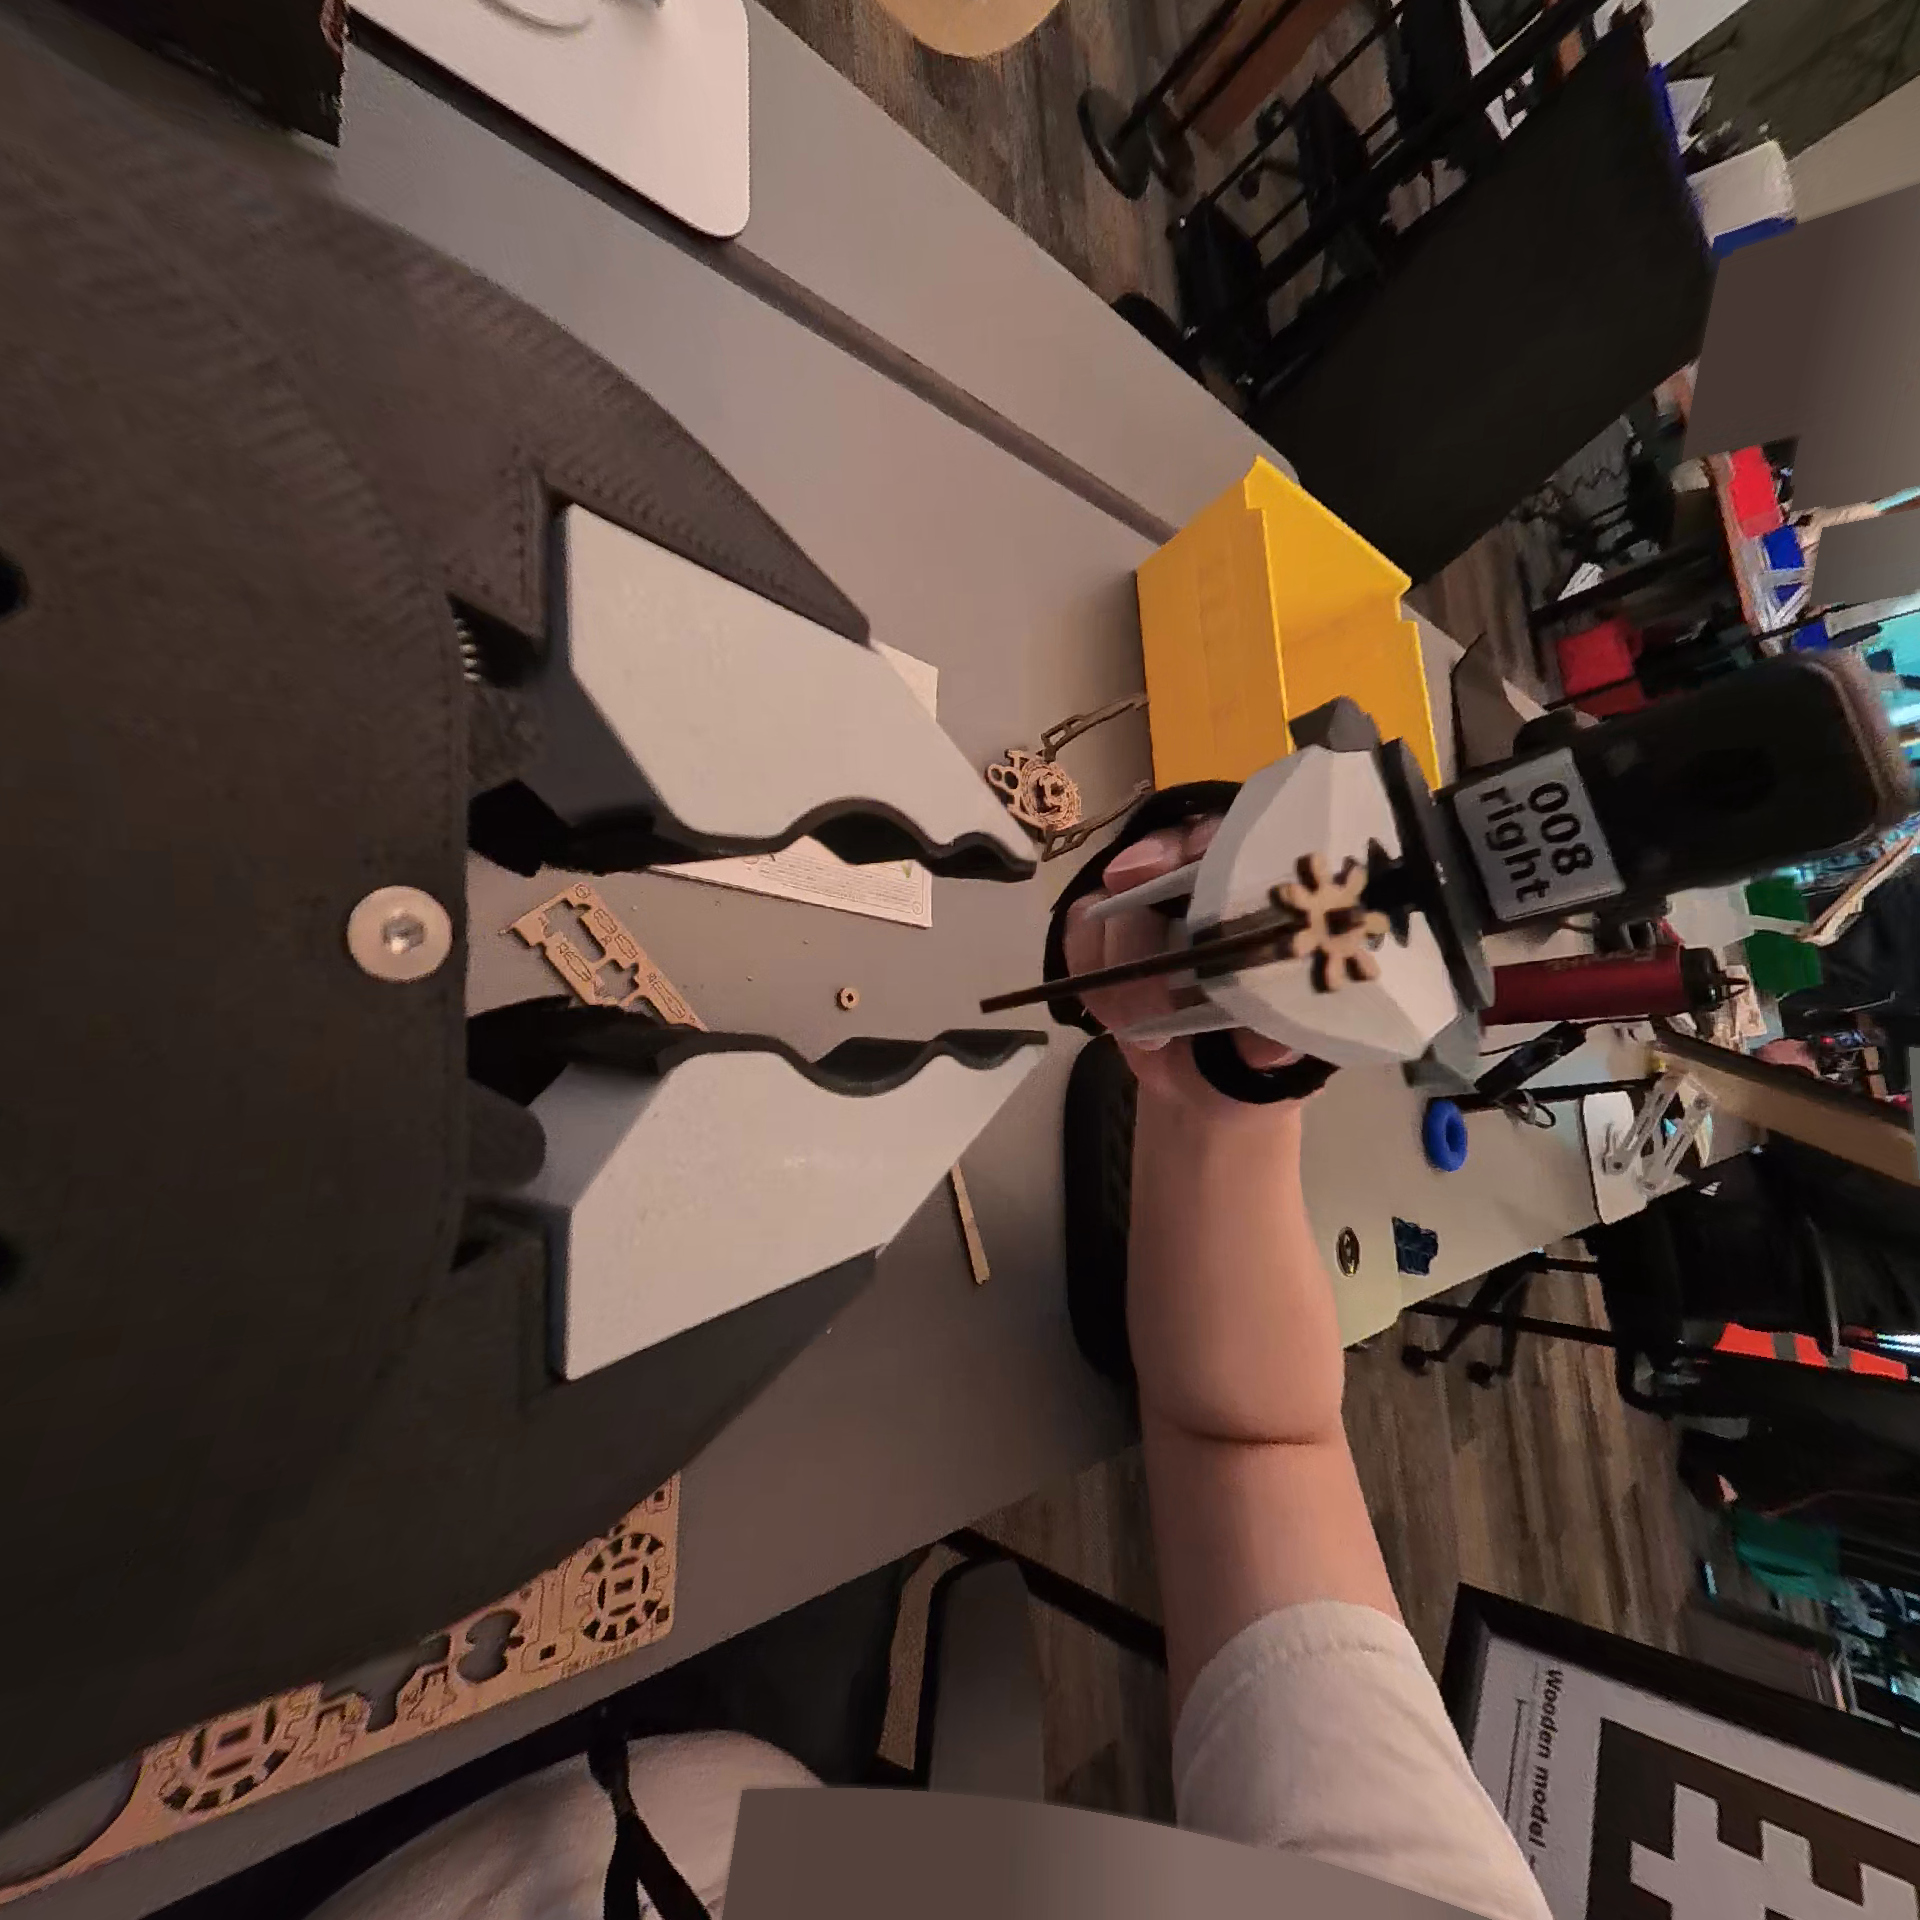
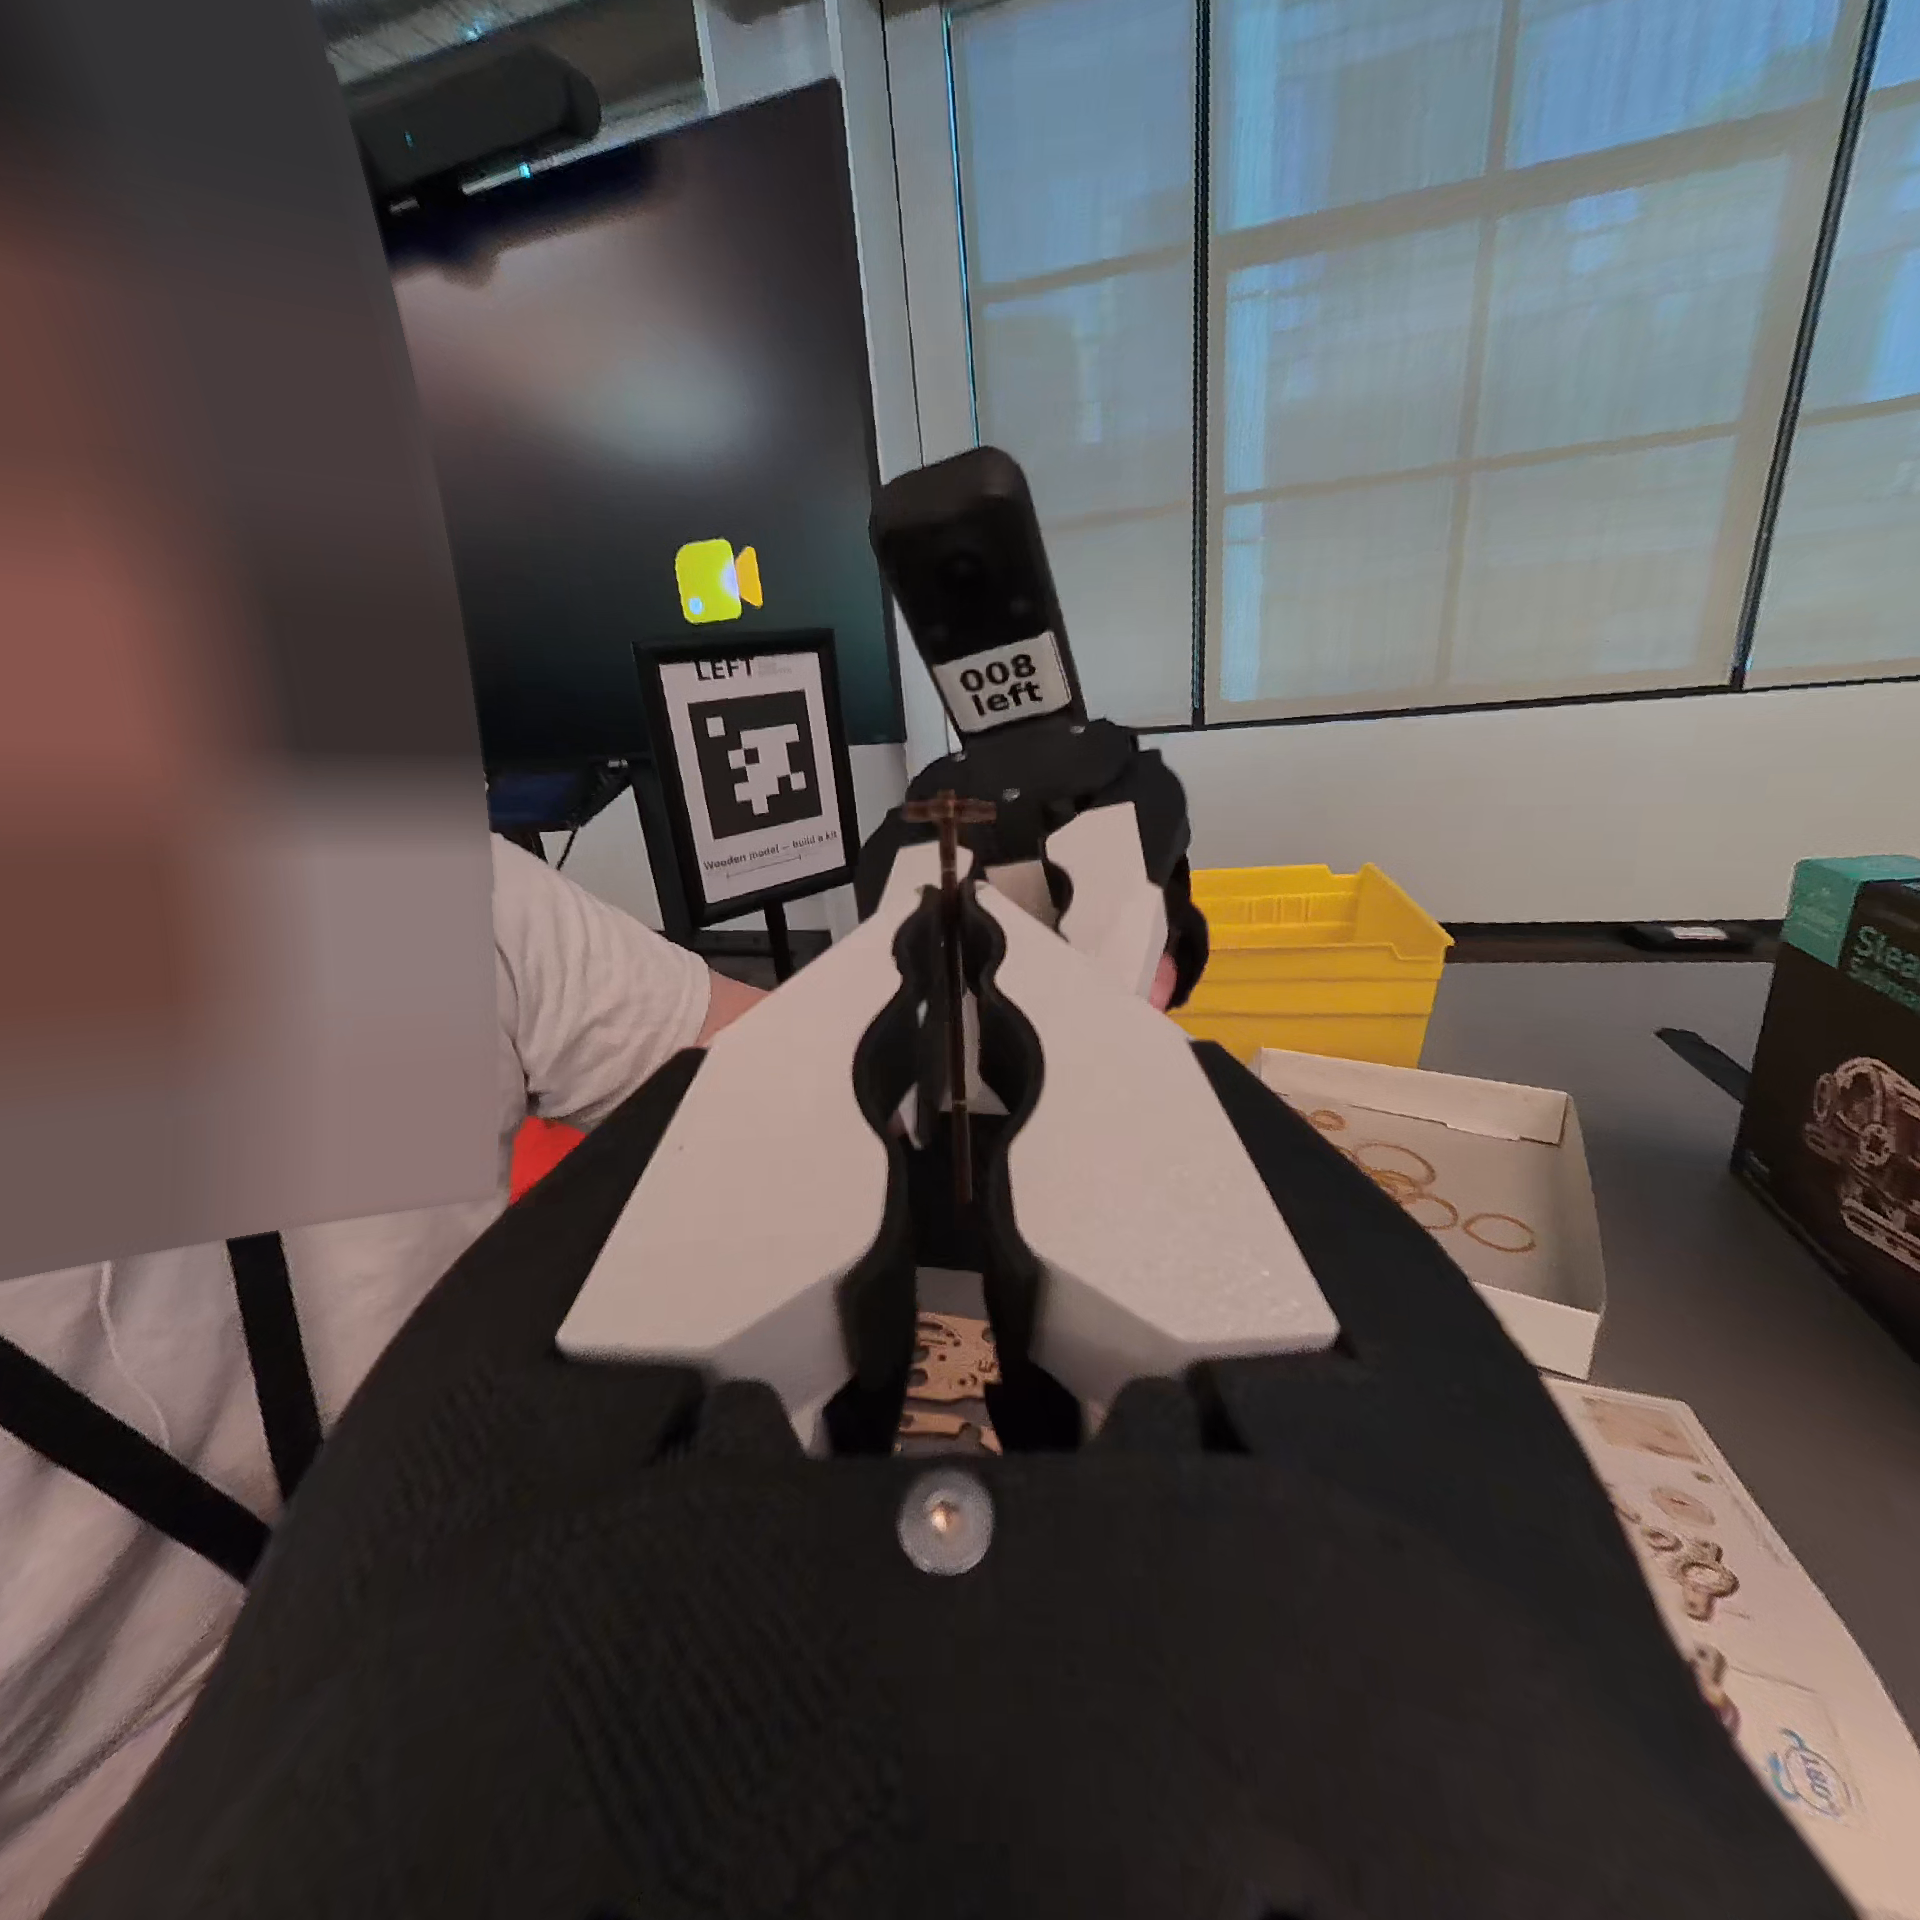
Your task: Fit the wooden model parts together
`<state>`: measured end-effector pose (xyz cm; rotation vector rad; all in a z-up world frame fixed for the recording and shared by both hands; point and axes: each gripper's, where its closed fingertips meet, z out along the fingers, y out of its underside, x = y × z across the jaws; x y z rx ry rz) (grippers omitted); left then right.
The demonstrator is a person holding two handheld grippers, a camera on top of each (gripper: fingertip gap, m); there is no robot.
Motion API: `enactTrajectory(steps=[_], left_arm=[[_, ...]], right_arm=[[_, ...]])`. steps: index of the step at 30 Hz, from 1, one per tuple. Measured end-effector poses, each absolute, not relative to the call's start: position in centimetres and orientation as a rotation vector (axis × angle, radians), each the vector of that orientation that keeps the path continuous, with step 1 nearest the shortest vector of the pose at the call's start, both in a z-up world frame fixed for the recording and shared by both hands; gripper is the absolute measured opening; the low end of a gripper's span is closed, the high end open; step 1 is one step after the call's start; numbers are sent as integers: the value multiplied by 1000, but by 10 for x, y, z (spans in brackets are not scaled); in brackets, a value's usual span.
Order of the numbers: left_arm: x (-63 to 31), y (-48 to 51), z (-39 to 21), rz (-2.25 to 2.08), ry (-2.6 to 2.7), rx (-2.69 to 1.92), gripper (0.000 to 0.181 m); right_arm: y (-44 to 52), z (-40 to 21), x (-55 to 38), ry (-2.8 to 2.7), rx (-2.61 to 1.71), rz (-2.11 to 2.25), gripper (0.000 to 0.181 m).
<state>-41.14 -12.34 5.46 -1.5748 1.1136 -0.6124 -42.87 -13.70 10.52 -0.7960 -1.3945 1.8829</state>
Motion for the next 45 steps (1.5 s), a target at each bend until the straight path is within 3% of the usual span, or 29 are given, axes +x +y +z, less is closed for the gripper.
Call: enactTrajectory(steps=[6,17,29,45], left_arm=[[-401,-121,52,-624,1101,-1545,17],[-412,-139,96,-358,1133,-1281,47],[-401,-154,99,-213,1207,-1180,18],[-409,-138,88,-85,1207,-1242,15]], right_arm=[[-133,104,-424,-1393,-735,1860,1],[-141,95,-416,-1496,-506,1489,2],[-156,87,-417,-1574,-447,1420,2],[-143,79,-427,-1608,-580,1334,1]])
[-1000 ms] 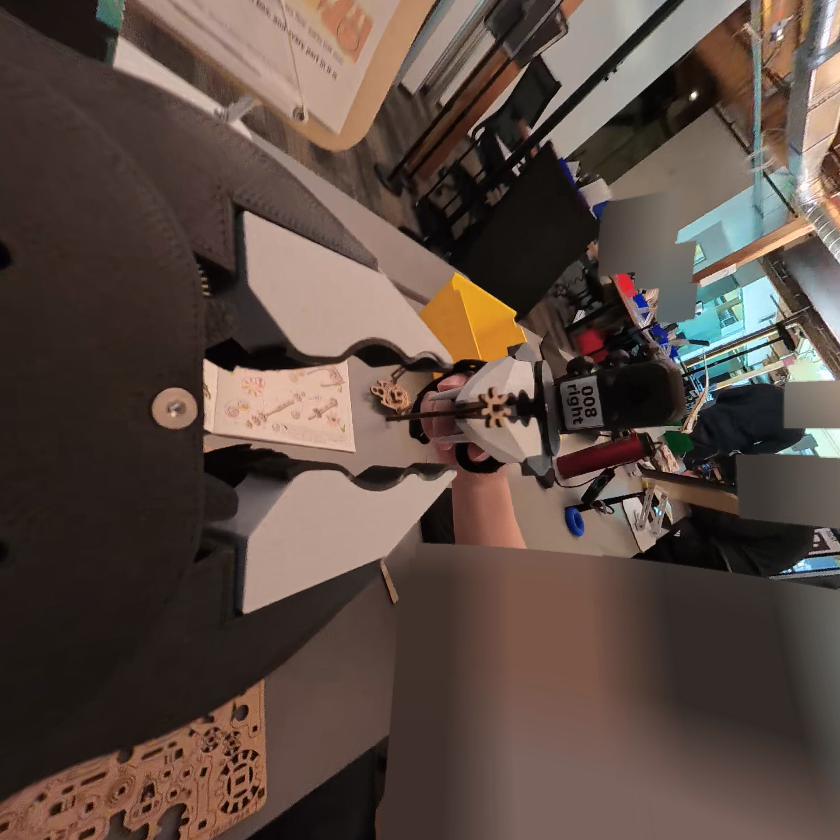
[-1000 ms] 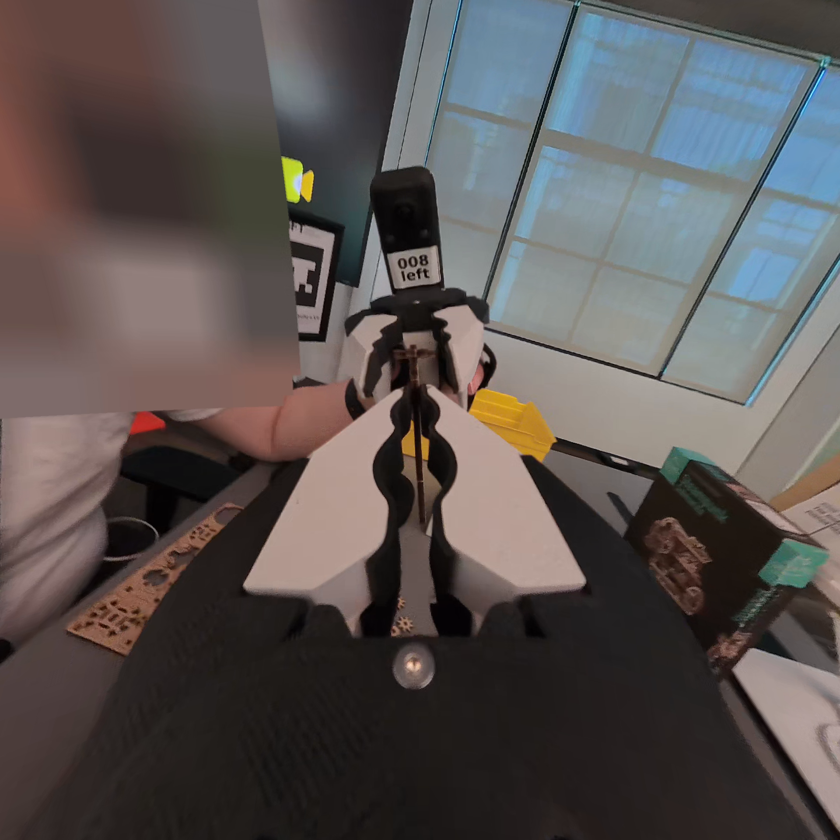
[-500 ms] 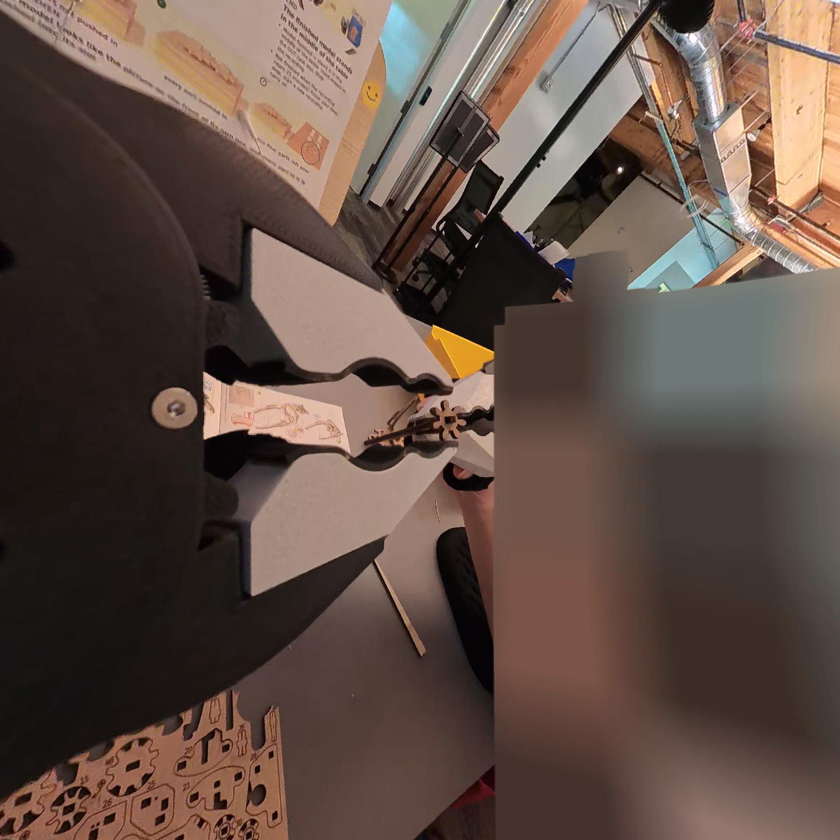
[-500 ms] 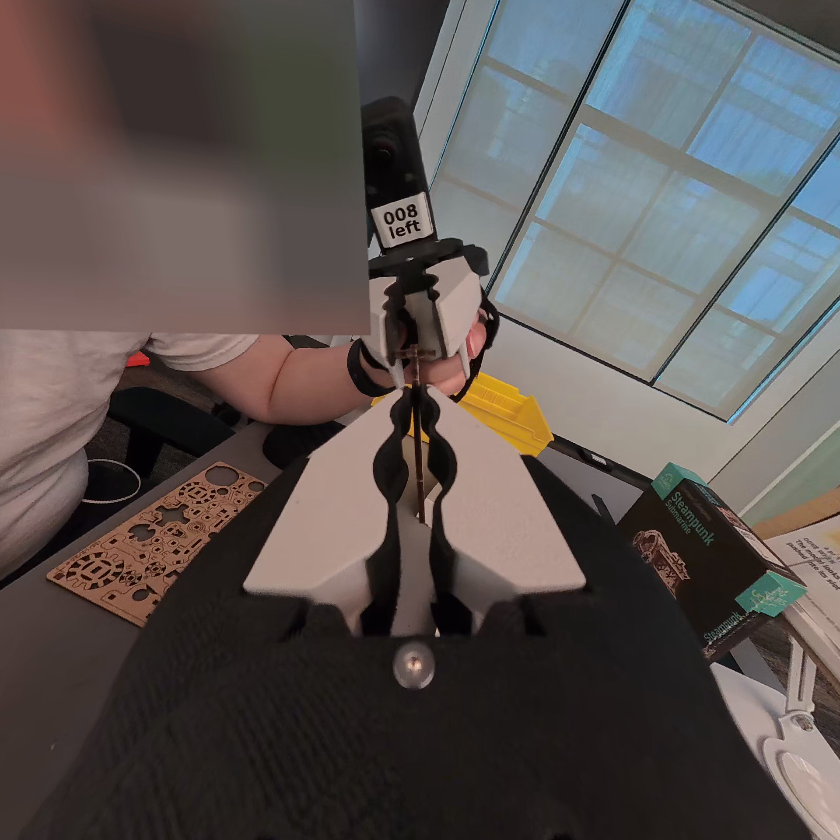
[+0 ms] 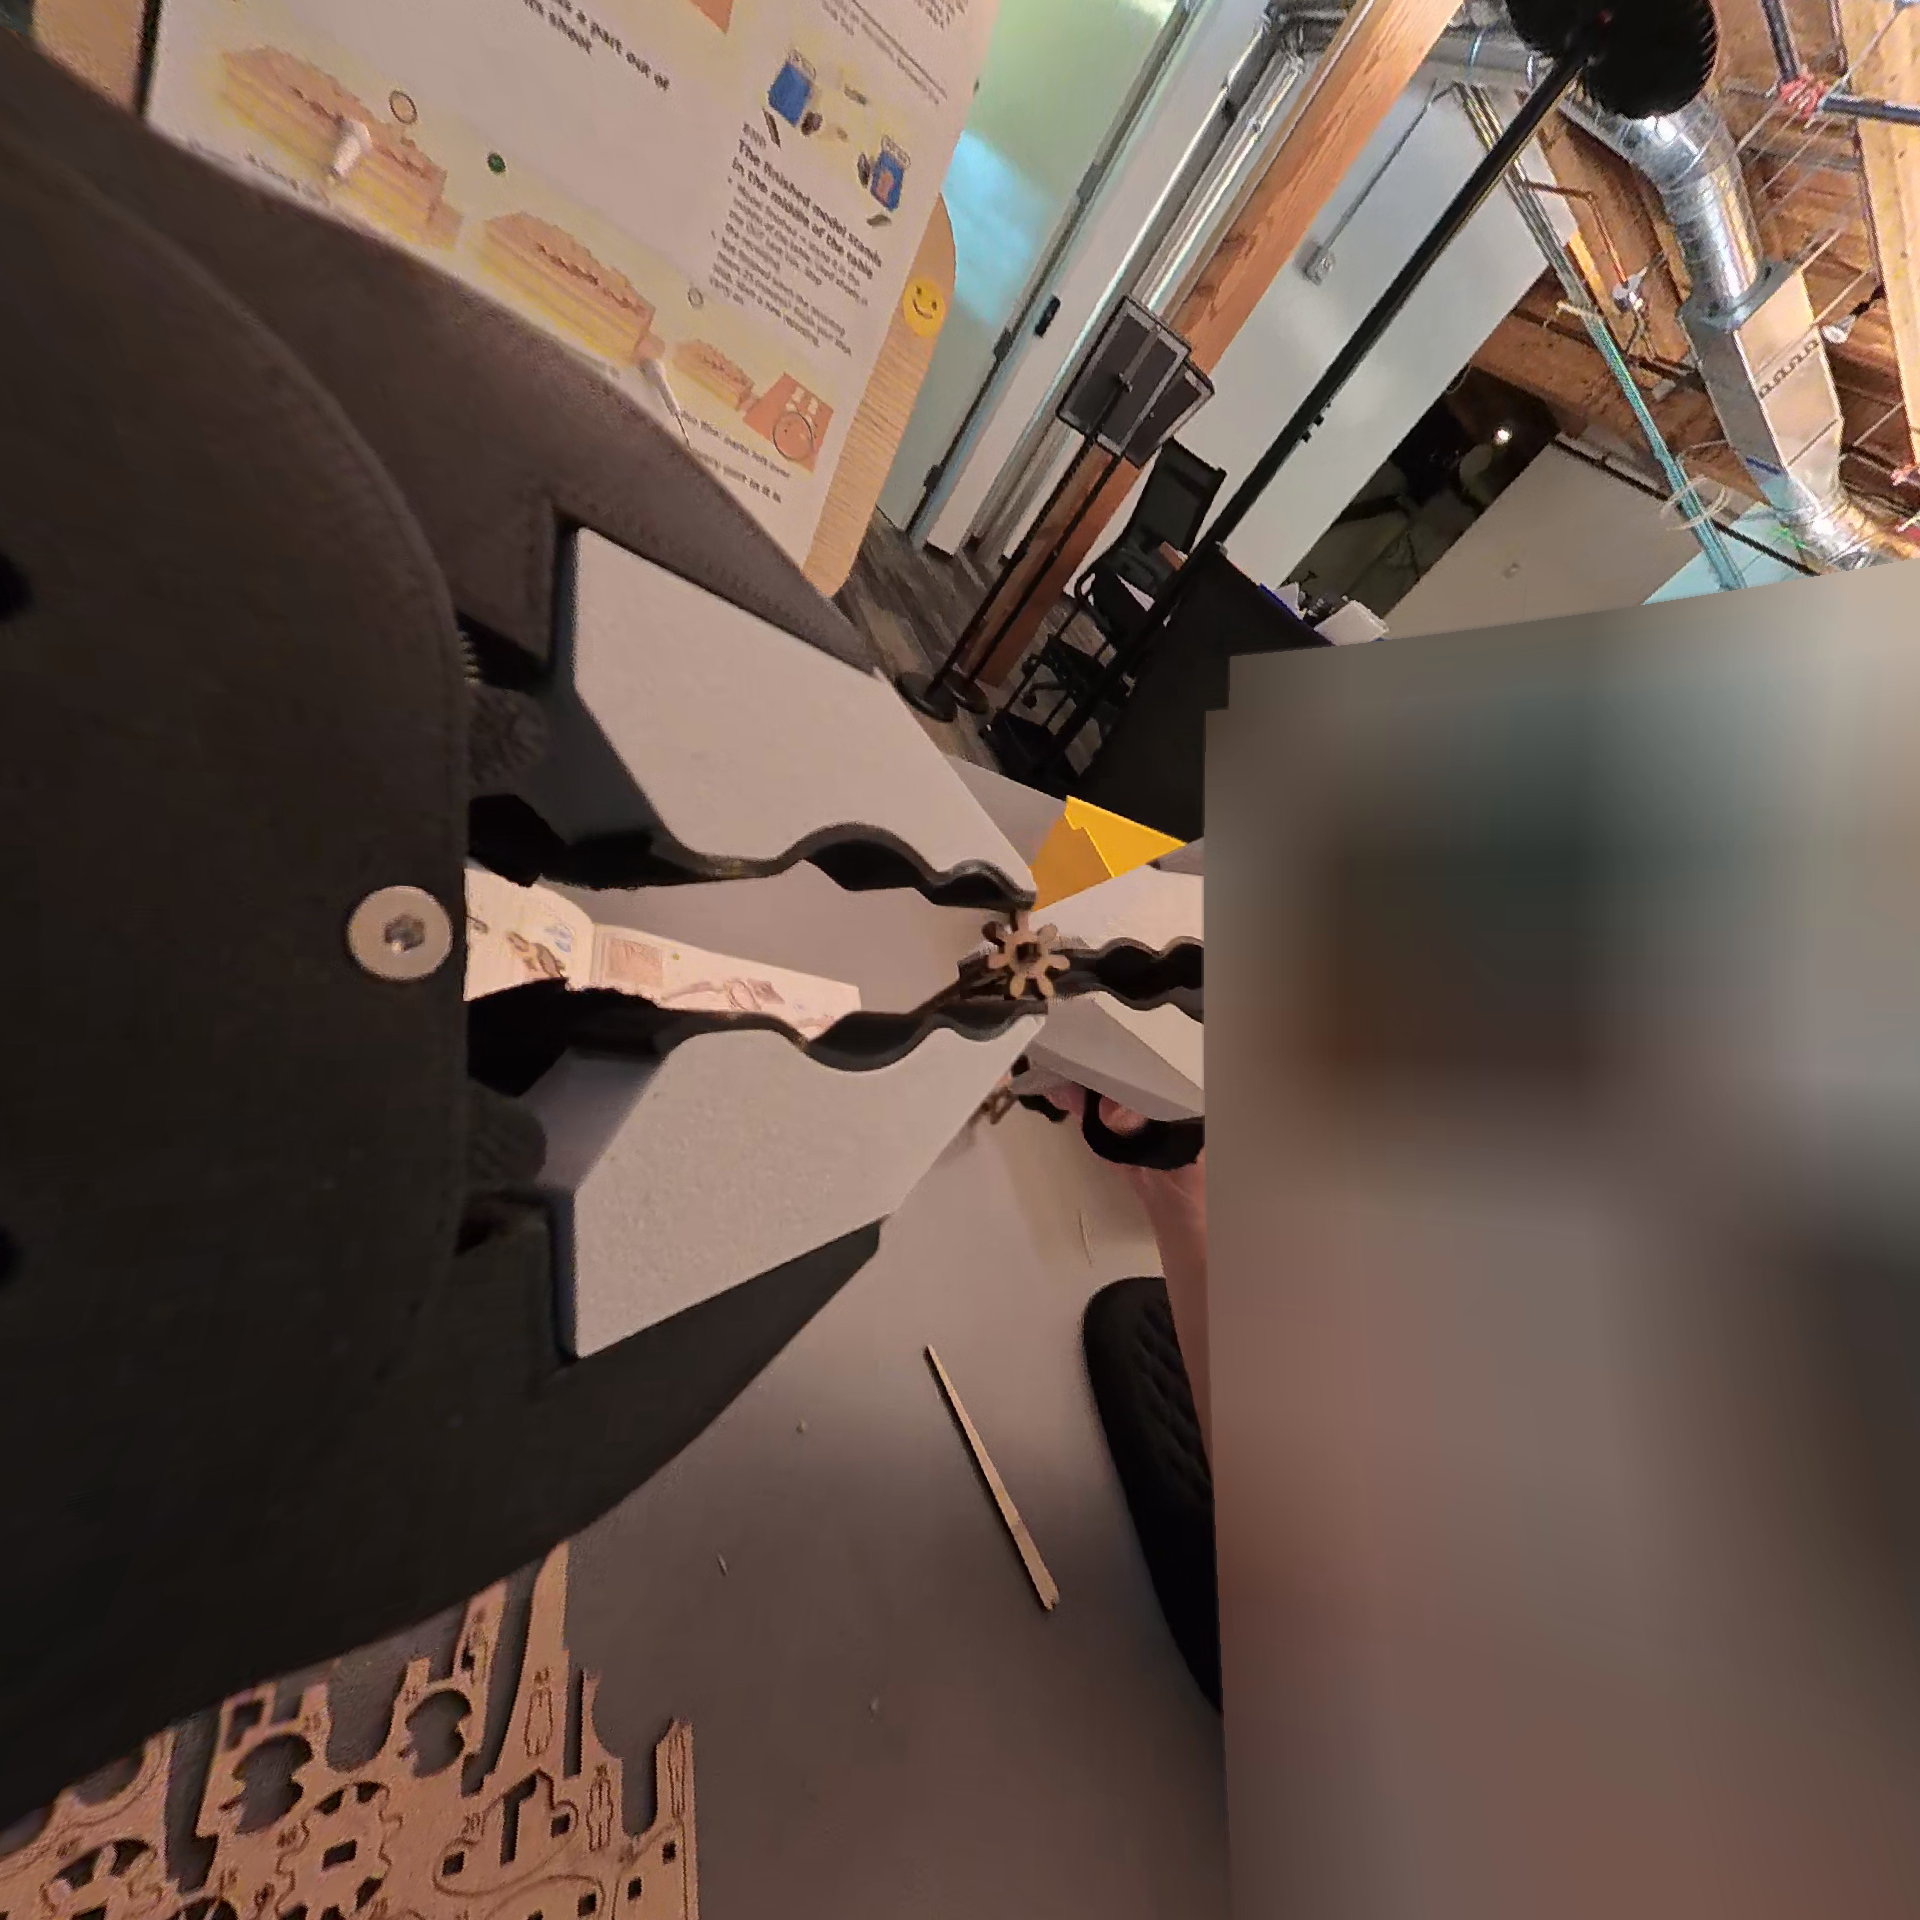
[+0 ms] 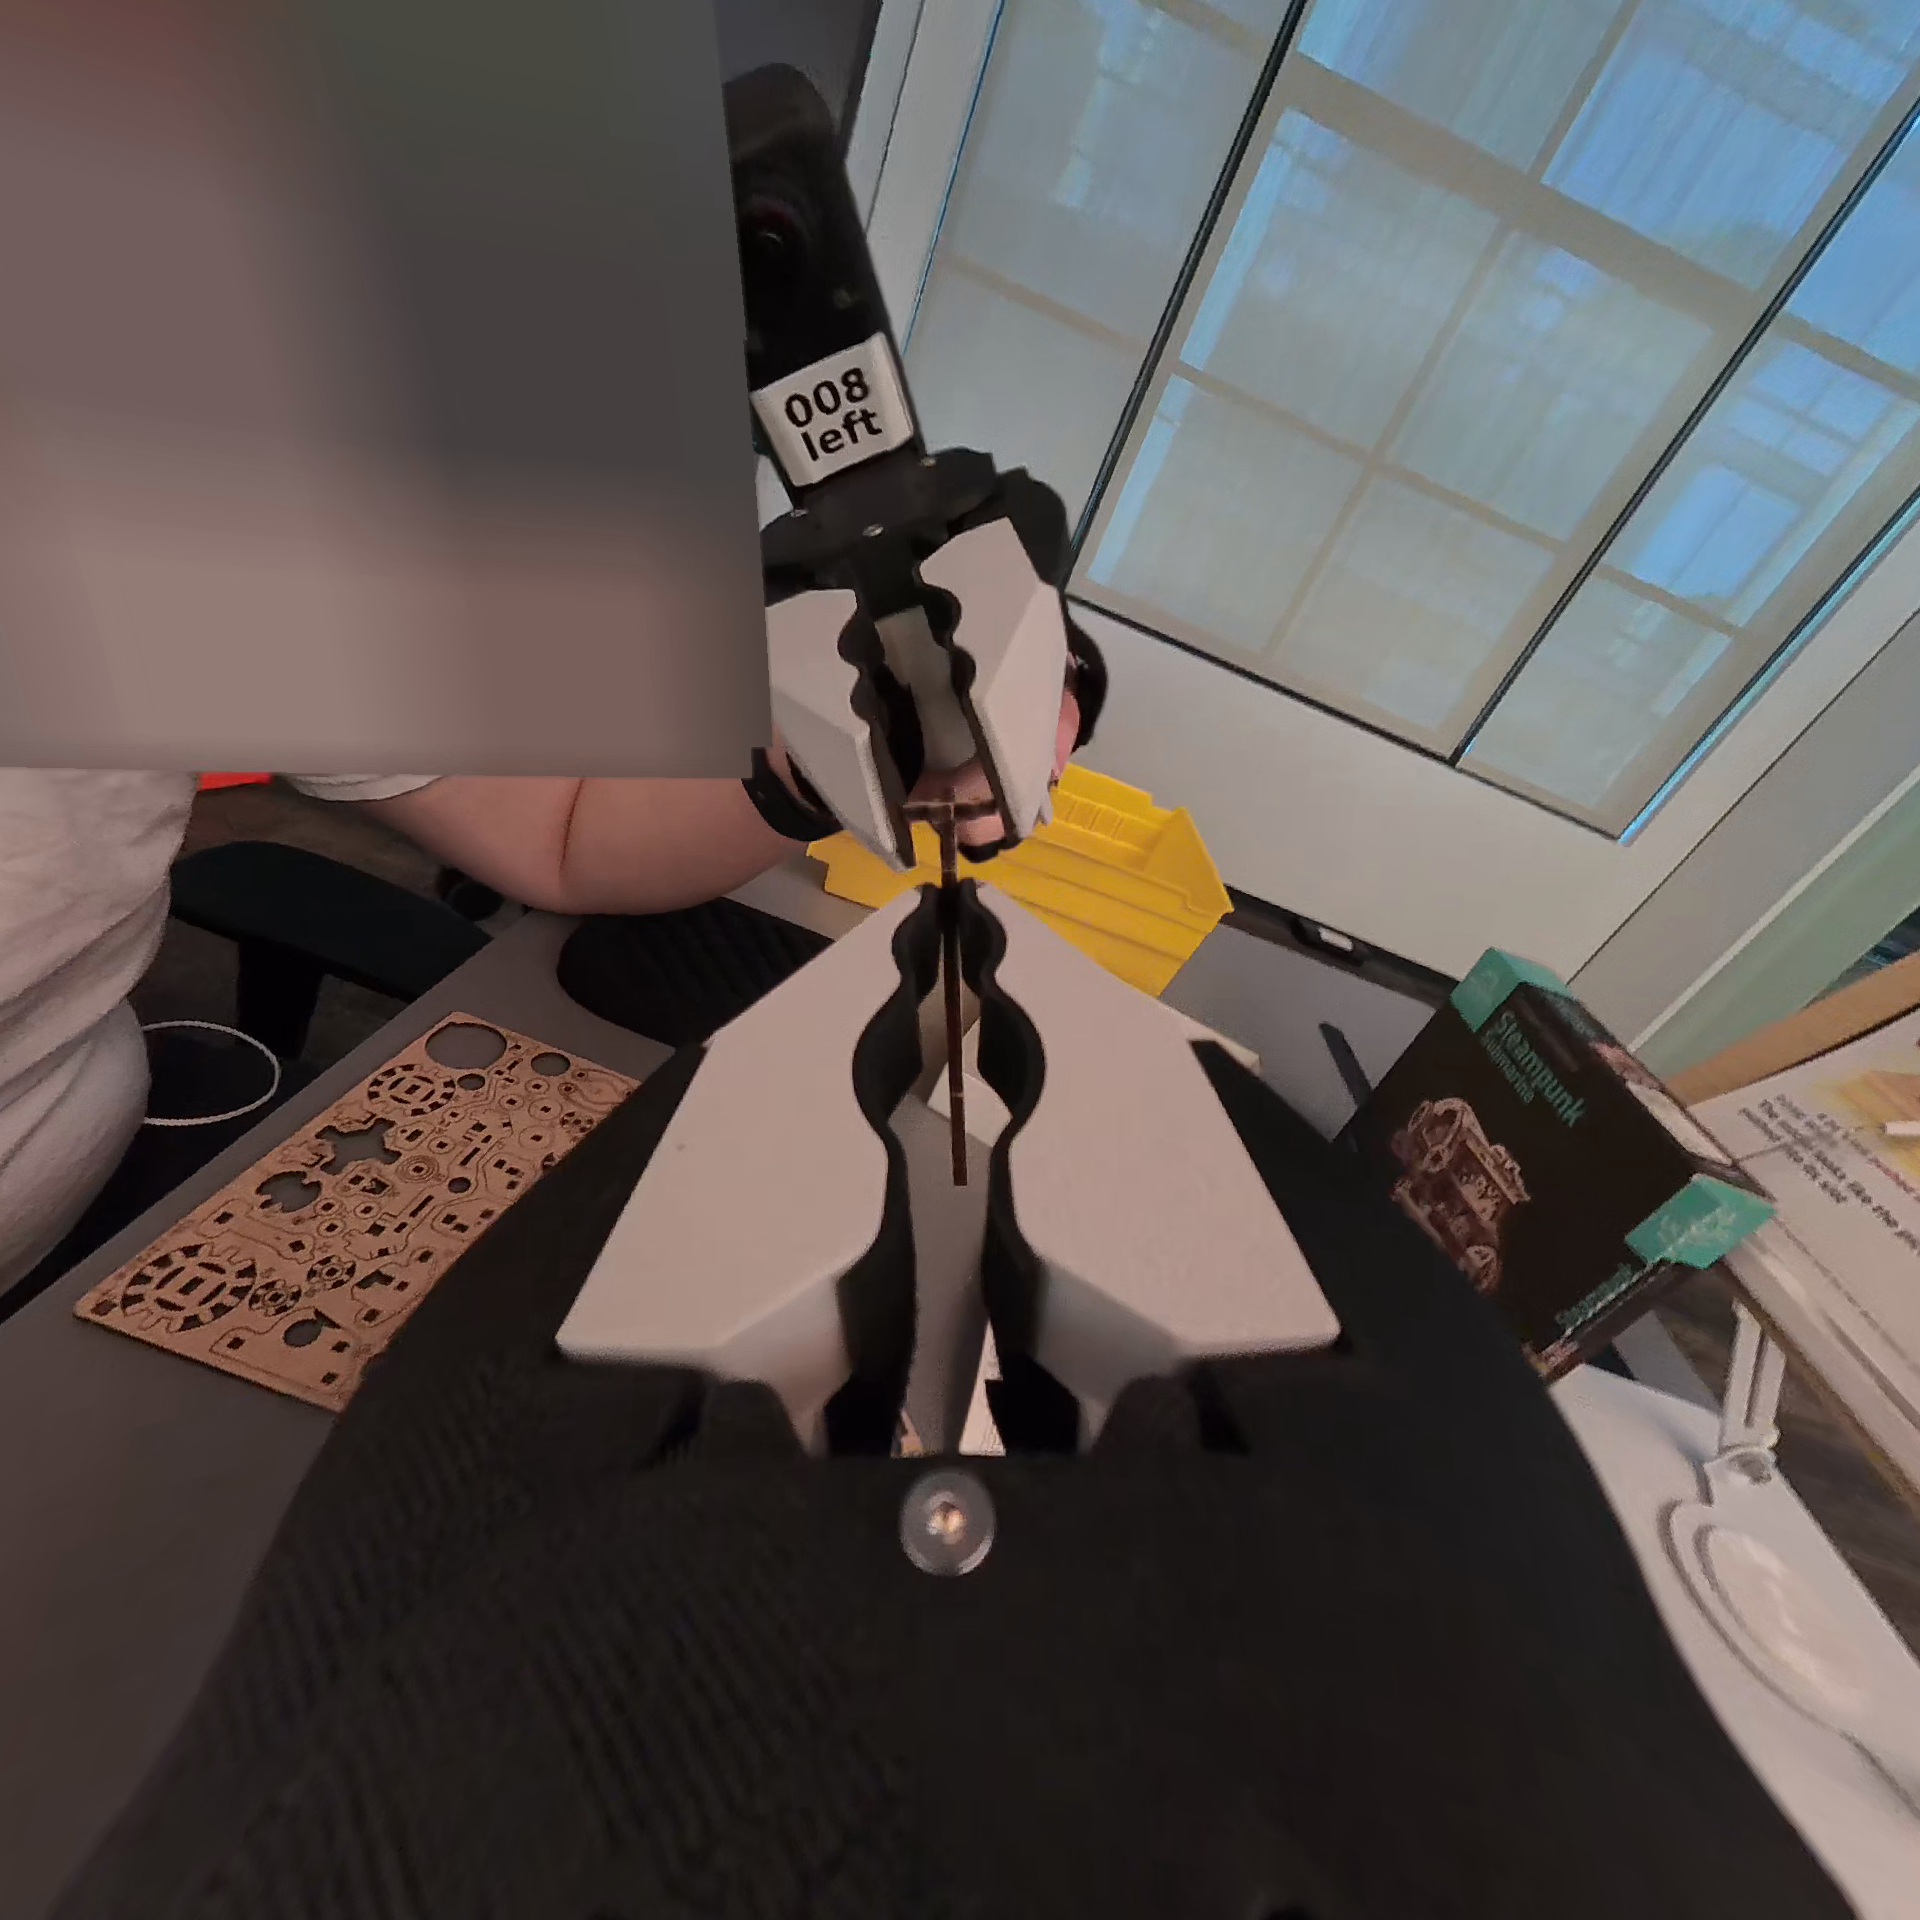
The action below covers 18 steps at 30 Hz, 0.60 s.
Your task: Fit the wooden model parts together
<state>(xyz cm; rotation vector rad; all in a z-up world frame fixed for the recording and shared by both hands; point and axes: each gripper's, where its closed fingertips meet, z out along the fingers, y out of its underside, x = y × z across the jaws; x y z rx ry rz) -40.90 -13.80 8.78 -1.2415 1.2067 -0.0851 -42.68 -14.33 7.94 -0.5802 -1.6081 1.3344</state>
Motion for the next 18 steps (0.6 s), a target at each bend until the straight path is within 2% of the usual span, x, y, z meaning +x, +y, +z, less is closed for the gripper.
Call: enactTrajectory(steps=[8,18], left_arm=[[-420,-127,81,21,1209,-1305,15],[-432,-119,72,-171,1130,-1477,15]], right_arm=[[-134,73,-435,-1634,-798,1411,1],[-128,63,-445,-1614,-1086,1614,1]])
